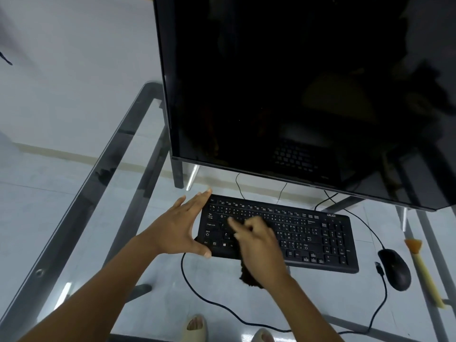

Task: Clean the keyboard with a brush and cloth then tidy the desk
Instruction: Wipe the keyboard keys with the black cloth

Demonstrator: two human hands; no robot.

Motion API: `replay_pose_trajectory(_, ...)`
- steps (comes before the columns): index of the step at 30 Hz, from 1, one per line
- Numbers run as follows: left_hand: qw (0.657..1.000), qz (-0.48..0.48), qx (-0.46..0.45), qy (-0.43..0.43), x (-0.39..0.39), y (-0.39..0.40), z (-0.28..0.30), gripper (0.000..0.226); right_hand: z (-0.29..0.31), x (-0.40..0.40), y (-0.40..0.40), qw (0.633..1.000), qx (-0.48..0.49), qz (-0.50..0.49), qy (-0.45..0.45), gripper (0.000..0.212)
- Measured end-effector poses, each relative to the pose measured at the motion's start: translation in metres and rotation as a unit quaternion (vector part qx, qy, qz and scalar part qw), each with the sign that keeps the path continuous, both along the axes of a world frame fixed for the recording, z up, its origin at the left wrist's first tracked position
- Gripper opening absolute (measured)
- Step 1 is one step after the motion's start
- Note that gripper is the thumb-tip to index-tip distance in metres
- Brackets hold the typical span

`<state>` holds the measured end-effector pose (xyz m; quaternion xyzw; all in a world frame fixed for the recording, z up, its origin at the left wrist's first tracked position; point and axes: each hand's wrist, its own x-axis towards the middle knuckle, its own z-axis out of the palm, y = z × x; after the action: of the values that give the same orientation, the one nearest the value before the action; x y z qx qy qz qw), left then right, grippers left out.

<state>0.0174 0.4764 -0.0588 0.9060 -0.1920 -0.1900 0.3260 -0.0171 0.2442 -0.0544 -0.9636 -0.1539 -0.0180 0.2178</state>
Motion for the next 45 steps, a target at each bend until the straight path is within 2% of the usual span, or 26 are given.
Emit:
replay_pose_trajectory(3, 1.000, 0.001, -0.002, 0.001, 0.001, 0.000, -0.001, 0.137, 0.003, -0.008, -0.002, 0.992, 0.025, -0.118, 0.021, 0.040)
replay_pose_trajectory(7, 1.000, -0.001, -0.002, -0.002, 0.001, -0.001, -0.001, 0.139, 0.007, -0.014, 0.047, 0.995, 0.063, -0.004, 0.082, 0.029)
replay_pose_trajectory(9, 1.000, -0.001, -0.002, 0.005, 0.001, -0.002, 0.000, 0.138, 0.003, 0.008, 0.052, 0.997, 0.047, -0.024, 0.057, 0.029)
replay_pose_trajectory(11, 1.000, 0.002, 0.000, 0.009, 0.001, -0.001, 0.000, 0.138, -0.002, 0.028, 0.052, 0.997, 0.029, -0.073, 0.022, 0.038)
replay_pose_trajectory(13, 1.000, 0.005, 0.003, 0.009, 0.000, 0.000, -0.001, 0.138, 0.000, 0.034, 0.062, 0.994, 0.024, -0.096, 0.046, 0.035)
replay_pose_trajectory(15, 1.000, 0.004, 0.005, 0.006, 0.000, 0.001, -0.001, 0.138, 0.005, 0.034, 0.069, 0.994, 0.049, -0.078, 0.063, 0.028)
replay_pose_trajectory(18, 1.000, 0.001, 0.001, 0.010, 0.000, 0.000, 0.000, 0.137, 0.007, 0.040, 0.042, 0.993, 0.066, -0.077, 0.063, 0.031)
replay_pose_trajectory(22, 1.000, 0.004, -0.004, 0.009, 0.000, 0.000, 0.001, 0.138, 0.006, 0.046, 0.006, 0.972, 0.055, -0.224, 0.051, 0.030)
replay_pose_trajectory(24, 1.000, 0.002, -0.002, 0.008, 0.000, 0.000, 0.000, 0.138, 0.007, 0.044, 0.027, 0.975, 0.061, -0.204, 0.063, 0.029)
replay_pose_trajectory(26, 1.000, 0.002, -0.004, 0.004, 0.000, 0.000, 0.000, 0.138, 0.012, 0.039, 0.059, 0.985, 0.060, -0.141, 0.076, 0.014)
replay_pose_trajectory(28, 1.000, 0.002, -0.004, -0.002, 0.000, -0.001, 0.001, 0.138, 0.009, 0.038, 0.072, 0.994, 0.054, -0.088, 0.033, 0.018)
replay_pose_trajectory(30, 1.000, 0.000, -0.001, -0.001, 0.000, -0.001, 0.001, 0.138, 0.010, 0.039, 0.056, 0.995, 0.070, -0.073, 0.022, 0.014)
replay_pose_trajectory(32, 1.000, -0.001, 0.001, 0.004, 0.000, 0.000, 0.002, 0.138, 0.004, 0.049, 0.017, 0.977, 0.113, -0.170, 0.052, 0.028)
replay_pose_trajectory(34, 1.000, 0.002, 0.000, 0.002, 0.001, -0.001, 0.001, 0.138, -0.002, 0.049, -0.010, 0.961, 0.095, -0.257, 0.044, 0.031)
replay_pose_trajectory(35, 1.000, 0.002, 0.002, 0.002, 0.001, -0.001, 0.001, 0.139, -0.002, 0.046, -0.007, 0.958, 0.090, -0.270, 0.028, 0.031)
replay_pose_trajectory(37, 1.000, 0.003, 0.002, 0.009, 0.002, -0.003, 0.000, 0.139, -0.001, 0.033, 0.018, 0.972, 0.083, -0.220, 0.022, 0.025)
replay_pose_trajectory(38, 1.000, 0.006, 0.000, 0.010, 0.002, -0.003, -0.001, 0.139, -0.002, 0.025, 0.032, 0.984, 0.074, -0.160, 0.026, 0.028)
replay_pose_trajectory(40, 1.000, 0.006, 0.001, 0.007, 0.001, -0.003, -0.001, 0.139, -0.005, 0.011, 0.042, 0.998, 0.000, -0.068, 0.017, 0.050)
replay_pose_trajectory(41, 1.000, 0.005, 0.002, 0.007, 0.002, -0.002, -0.001, 0.139, -0.006, 0.011, 0.034, 0.998, -0.025, -0.057, 0.004, 0.055)
replay_pose_trajectory(45, 1.000, 0.009, 0.003, 0.006, 0.000, -0.001, -0.001, 0.138, 0.016, 0.017, 0.000, 0.993, 0.064, -0.077, 0.059, 0.046)
